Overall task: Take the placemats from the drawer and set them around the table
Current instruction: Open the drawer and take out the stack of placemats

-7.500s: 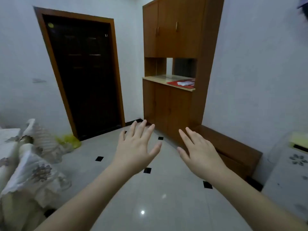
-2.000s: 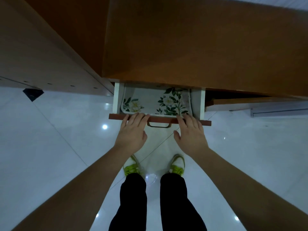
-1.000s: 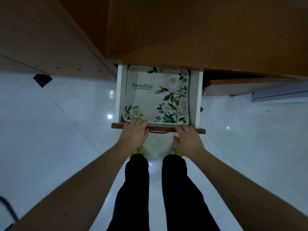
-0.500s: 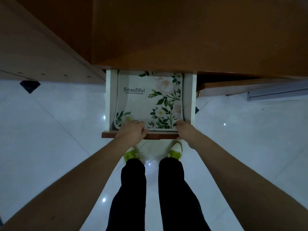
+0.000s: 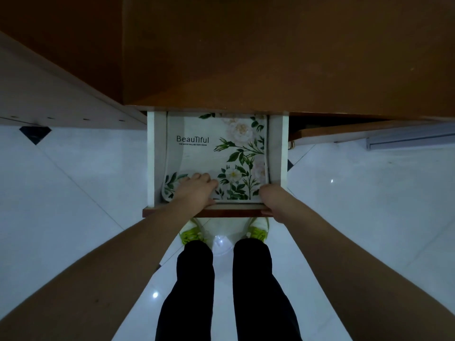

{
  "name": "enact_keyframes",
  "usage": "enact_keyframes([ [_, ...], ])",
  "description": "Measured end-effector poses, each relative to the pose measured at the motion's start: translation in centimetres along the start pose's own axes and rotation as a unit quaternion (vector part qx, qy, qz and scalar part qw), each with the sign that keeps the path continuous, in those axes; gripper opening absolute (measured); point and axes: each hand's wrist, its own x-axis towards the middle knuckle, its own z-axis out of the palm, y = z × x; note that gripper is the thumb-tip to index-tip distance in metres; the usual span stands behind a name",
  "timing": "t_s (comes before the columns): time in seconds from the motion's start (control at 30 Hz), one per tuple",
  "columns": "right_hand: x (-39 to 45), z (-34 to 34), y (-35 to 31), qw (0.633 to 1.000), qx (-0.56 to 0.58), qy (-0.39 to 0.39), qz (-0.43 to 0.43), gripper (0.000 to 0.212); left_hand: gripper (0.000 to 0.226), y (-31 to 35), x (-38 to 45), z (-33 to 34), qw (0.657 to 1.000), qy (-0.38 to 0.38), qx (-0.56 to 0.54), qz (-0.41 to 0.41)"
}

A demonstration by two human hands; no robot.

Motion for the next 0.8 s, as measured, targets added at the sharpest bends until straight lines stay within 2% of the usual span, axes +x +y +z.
enact_keyframes([
  [0.1, -0.4, 0.1, -0.1, 0.999, 0.046, 0.014, -0.008, 0.018, 0.049, 0.1, 0.2, 0.0, 0.996, 0.006, 0.069, 0.053],
  [0.17, 0.1, -0.1, -0.1, 0.997, 0.062, 0.029, -0.019, 0.028, 0.049, 0.3, 0.5, -0.1, 0.993, 0.008, 0.089, 0.081],
  [0.23, 0.2, 0.0, -0.5, 0.991, 0.118, 0.051, -0.033, 0.025, 0.056, 0.2, 0.5, -0.1, 0.993, 0.005, 0.075, 0.088],
  [0.3, 0.2, 0.2, -1.1, 0.980, 0.187, 0.059, -0.038, 0.030, 0.064, 0.0, 0.4, -0.1, 0.995, 0.010, 0.047, 0.092],
  [0.4, -0.1, 0.5, -2.2, 0.969, 0.235, 0.060, -0.043, 0.030, 0.072, -0.3, 0.1, 0.1, 0.993, 0.023, 0.042, 0.106],
  [0.5, -0.7, 0.3, -3.1, 0.957, 0.280, 0.040, -0.067, 0.033, 0.080, -0.8, -0.8, 0.3, 0.988, 0.066, 0.047, 0.134],
  [0.63, -1.0, 0.1, -4.2, 0.935, 0.341, 0.008, -0.095, 0.036, 0.087, -1.0, -1.8, 0.7, 0.967, 0.177, 0.047, 0.178],
  [0.7, -1.1, 0.0, -4.6, 0.935, 0.335, -0.005, -0.119, 0.038, 0.090, -1.0, -1.7, 1.0, 0.970, 0.168, 0.066, 0.163],
  [0.8, -1.4, -0.1, -4.9, 0.943, 0.294, -0.017, -0.153, 0.042, 0.087, -1.0, -1.2, 0.9, 0.983, 0.105, 0.080, 0.127],
])
